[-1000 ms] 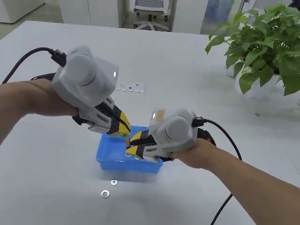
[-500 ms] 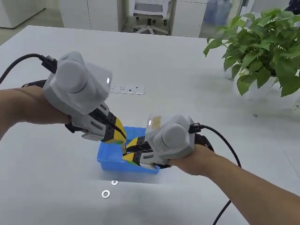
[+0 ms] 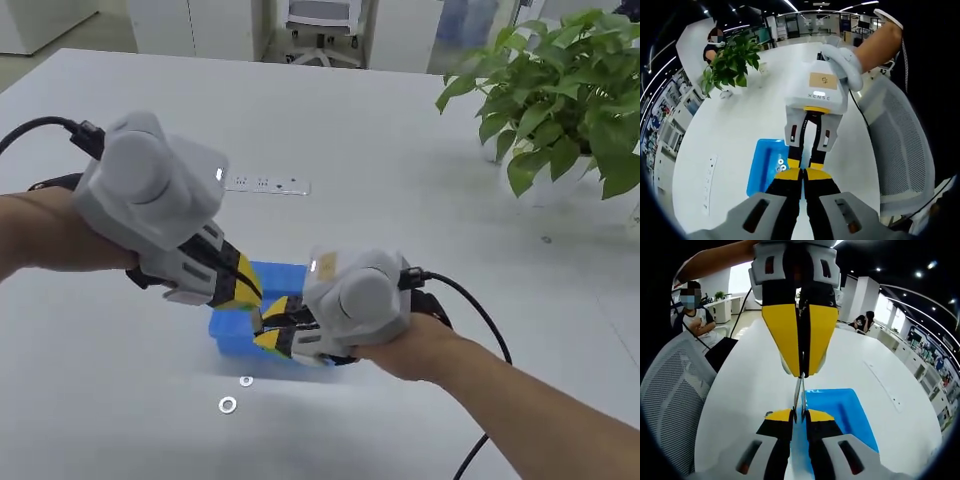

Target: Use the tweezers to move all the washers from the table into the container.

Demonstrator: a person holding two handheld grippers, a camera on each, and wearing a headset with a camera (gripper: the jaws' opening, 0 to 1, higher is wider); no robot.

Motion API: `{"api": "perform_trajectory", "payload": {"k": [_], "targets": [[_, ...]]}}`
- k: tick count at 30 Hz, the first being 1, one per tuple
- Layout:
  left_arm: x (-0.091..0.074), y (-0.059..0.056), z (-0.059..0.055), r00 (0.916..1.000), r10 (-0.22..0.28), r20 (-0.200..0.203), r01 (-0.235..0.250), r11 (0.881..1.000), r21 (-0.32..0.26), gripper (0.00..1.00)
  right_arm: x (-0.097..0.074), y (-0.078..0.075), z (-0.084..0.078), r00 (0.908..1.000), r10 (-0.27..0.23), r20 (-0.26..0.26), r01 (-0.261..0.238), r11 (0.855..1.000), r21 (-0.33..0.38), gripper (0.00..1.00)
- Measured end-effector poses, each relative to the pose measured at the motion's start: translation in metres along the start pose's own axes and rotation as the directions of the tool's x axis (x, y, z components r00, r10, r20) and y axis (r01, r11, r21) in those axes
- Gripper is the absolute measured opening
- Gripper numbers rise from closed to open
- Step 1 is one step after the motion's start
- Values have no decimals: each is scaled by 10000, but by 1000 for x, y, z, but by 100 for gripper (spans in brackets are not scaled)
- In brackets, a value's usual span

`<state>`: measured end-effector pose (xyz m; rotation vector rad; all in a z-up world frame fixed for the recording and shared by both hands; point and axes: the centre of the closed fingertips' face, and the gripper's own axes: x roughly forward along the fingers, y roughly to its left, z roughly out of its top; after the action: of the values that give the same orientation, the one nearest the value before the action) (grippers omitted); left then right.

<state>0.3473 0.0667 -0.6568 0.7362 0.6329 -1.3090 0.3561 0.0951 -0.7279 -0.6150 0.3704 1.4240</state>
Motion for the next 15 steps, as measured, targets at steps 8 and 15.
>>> {"api": "perform_trajectory", "payload": {"k": [8, 15], "targets": [[0, -11, -11, 9999, -43, -126, 41, 9999, -143, 5, 9, 13, -2, 9997, 243, 26, -243, 9997, -25, 12], [2, -18, -21, 9998, -52, -217, 46, 9997, -260, 5, 17, 22, -4, 9990, 439, 7, -439, 9990, -18, 12]]}}
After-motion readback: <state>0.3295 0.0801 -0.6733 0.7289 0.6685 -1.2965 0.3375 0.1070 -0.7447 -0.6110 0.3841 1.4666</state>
